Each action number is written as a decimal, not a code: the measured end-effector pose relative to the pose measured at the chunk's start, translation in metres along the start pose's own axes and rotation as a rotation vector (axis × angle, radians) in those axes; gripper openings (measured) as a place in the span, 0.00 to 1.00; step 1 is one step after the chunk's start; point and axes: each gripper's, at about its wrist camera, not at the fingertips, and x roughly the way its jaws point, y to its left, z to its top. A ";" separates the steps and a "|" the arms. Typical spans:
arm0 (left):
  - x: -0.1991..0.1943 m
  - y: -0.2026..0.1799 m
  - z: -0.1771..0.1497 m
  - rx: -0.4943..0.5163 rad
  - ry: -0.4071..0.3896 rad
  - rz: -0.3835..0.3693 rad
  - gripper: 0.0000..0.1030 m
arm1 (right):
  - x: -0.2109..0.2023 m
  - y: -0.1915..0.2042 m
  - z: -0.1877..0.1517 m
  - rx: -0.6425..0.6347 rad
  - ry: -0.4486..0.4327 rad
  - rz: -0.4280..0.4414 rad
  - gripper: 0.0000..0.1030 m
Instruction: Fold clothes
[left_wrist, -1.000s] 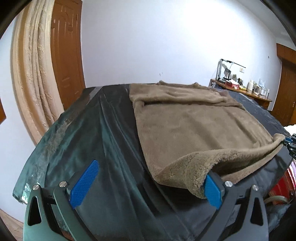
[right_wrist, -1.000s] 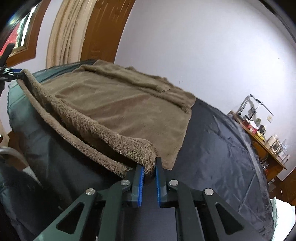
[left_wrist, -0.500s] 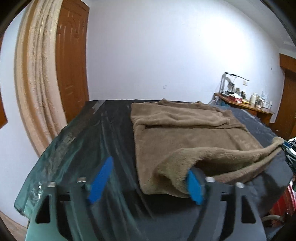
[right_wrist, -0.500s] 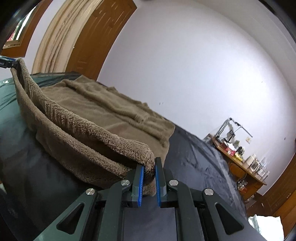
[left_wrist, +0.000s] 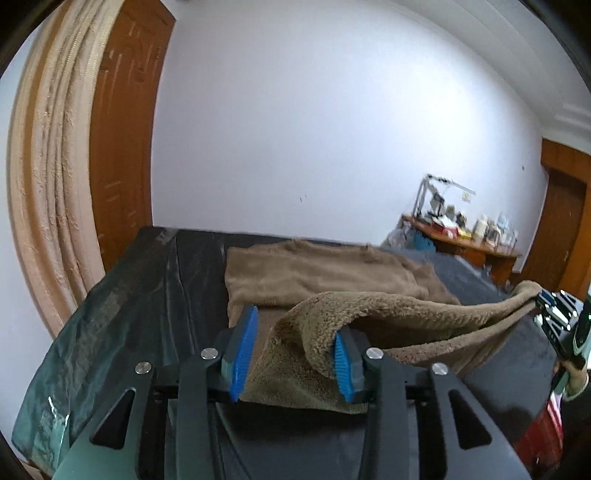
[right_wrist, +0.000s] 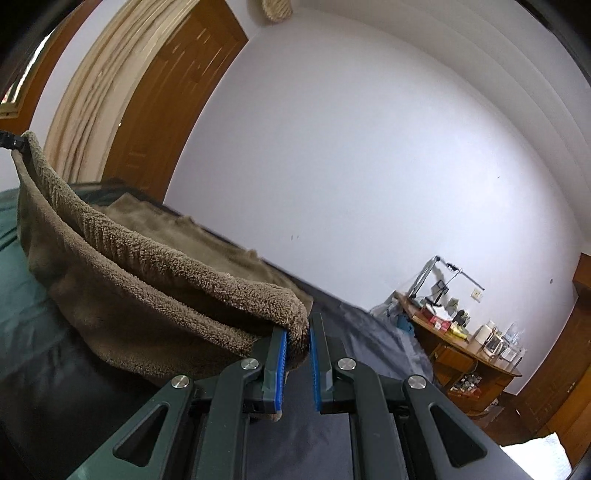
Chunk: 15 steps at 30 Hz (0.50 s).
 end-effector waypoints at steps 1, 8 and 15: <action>0.001 0.000 0.005 -0.010 -0.014 0.005 0.41 | 0.003 -0.002 0.007 0.009 -0.015 -0.005 0.11; 0.023 0.007 0.048 -0.067 -0.080 0.035 0.41 | 0.042 -0.017 0.056 0.053 -0.073 -0.033 0.11; 0.051 0.002 0.083 -0.033 -0.150 0.113 0.41 | 0.084 -0.023 0.084 0.087 -0.066 -0.044 0.11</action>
